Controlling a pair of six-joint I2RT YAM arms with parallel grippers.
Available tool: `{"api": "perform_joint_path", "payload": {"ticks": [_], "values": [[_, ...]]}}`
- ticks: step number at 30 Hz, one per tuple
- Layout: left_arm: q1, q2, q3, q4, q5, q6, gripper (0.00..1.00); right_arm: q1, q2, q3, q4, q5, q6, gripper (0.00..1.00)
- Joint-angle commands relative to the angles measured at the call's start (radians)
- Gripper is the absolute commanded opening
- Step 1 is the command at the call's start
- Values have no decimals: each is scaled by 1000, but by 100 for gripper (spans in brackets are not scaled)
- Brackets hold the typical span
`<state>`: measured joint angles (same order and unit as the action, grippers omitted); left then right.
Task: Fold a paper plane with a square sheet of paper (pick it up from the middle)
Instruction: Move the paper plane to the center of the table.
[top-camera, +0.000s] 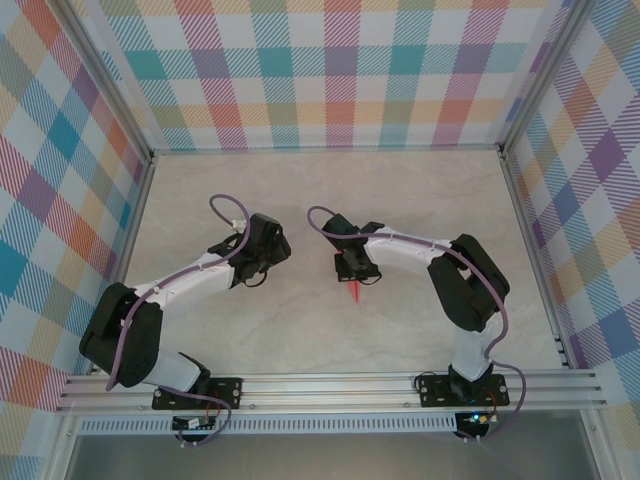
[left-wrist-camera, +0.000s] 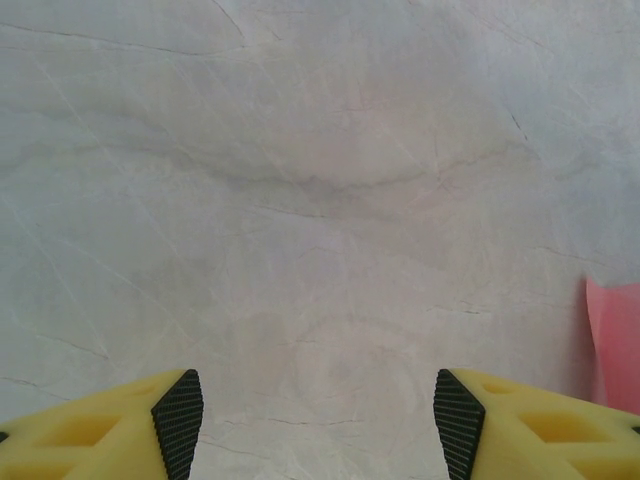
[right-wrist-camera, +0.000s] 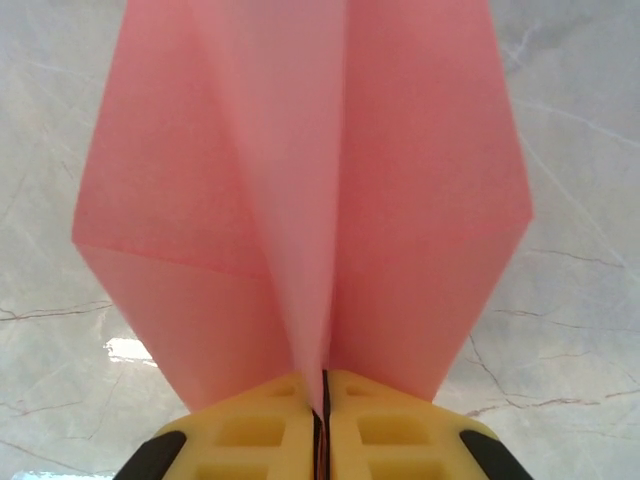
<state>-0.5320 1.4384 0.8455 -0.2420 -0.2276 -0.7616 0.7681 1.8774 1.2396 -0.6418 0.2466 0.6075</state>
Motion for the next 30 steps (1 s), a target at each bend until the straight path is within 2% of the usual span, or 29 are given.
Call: {"api": "perform_joint_path", "payload": {"ticks": [1,10,17,23,30], "values": [[18,-17,-16,-28,-18,7,66,10,34,21,-42,24,11,13],[20,-14,-16,-27,-14,7,66,18,58,39,-42,23,13,18],[20,-16,-20,-27,-15,5,67,19,58,41,-46,36,17,11],[20,-24,-25,-65,-17,4,67,19,18,74,-50,72,-20,10],[21,-31,-33,-72,-17,-4,67,5,117,207,-75,84,-60,9]]}}
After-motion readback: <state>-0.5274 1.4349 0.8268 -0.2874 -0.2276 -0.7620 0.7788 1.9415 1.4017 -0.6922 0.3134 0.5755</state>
